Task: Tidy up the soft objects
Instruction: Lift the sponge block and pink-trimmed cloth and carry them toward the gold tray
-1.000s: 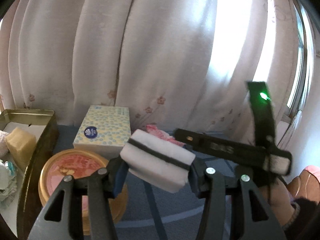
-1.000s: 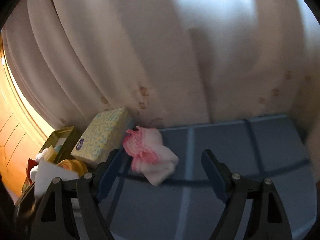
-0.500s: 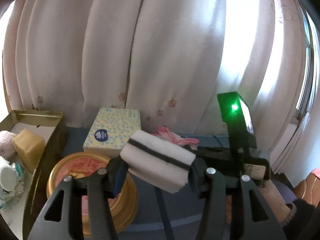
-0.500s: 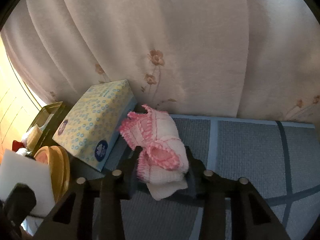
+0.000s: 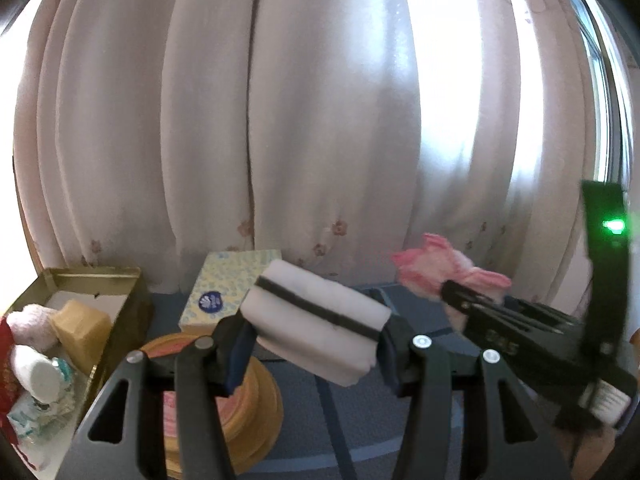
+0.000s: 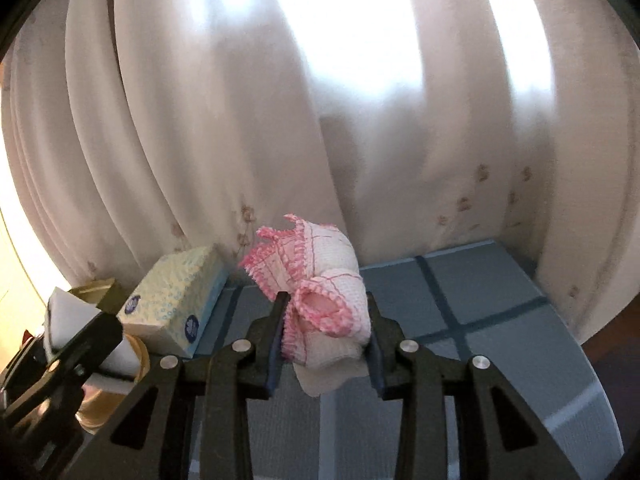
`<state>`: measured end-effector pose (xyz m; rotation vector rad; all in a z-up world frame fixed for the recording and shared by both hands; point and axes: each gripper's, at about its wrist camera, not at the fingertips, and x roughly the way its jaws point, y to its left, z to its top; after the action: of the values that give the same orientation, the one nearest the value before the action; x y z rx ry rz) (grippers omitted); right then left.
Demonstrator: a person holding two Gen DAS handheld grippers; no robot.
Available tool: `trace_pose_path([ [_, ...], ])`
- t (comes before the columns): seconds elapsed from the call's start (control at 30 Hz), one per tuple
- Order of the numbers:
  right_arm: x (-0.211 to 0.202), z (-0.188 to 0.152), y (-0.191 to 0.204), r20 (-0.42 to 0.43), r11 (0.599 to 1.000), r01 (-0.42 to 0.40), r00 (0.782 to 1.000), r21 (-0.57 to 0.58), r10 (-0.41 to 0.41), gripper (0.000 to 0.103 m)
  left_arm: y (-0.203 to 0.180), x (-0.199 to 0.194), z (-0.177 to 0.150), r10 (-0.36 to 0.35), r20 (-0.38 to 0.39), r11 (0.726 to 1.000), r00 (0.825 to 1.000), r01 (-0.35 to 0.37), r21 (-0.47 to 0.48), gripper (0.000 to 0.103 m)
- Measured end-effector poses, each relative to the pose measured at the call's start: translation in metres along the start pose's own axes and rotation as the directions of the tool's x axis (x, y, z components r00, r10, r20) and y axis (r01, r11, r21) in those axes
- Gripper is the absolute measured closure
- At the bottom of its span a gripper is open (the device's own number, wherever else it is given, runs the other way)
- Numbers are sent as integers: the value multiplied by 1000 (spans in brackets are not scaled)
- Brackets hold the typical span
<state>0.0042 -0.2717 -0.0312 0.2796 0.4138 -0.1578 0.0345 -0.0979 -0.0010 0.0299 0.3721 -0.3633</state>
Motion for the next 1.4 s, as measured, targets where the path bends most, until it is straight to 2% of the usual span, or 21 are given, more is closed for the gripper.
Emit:
trace_pose_path([
  [0.17,-18,-2,2,74,1000,26,997,6,-26,67,-3,-5,-2,11,10,1000,1000,-11,27,51],
  [0.33,-29,-7,12,118,999,42,992,-21,-40,66,-7,-17,-8,51,43,995,998,-55,89,51],
  [0.5,-32,-11,19,138,999,37,990,-32,-32,66,-6,-27,-13,52,51,992,997,-58,114,51],
  [0.7,-47,-18,21,180,999,54,982,-1,-53,66,5,-25,-11,48,32,997,998,-50,64,51],
  [0.8,-56,-21,24,214,997,74,974,2,-73,66,4,-26,-12,47,33,996,998,-50,69,51],
  [1.4,-71,-33,44,230,999,39,972,14,-42,66,21,-35,-16,53,24,998,998,-53,14,51],
])
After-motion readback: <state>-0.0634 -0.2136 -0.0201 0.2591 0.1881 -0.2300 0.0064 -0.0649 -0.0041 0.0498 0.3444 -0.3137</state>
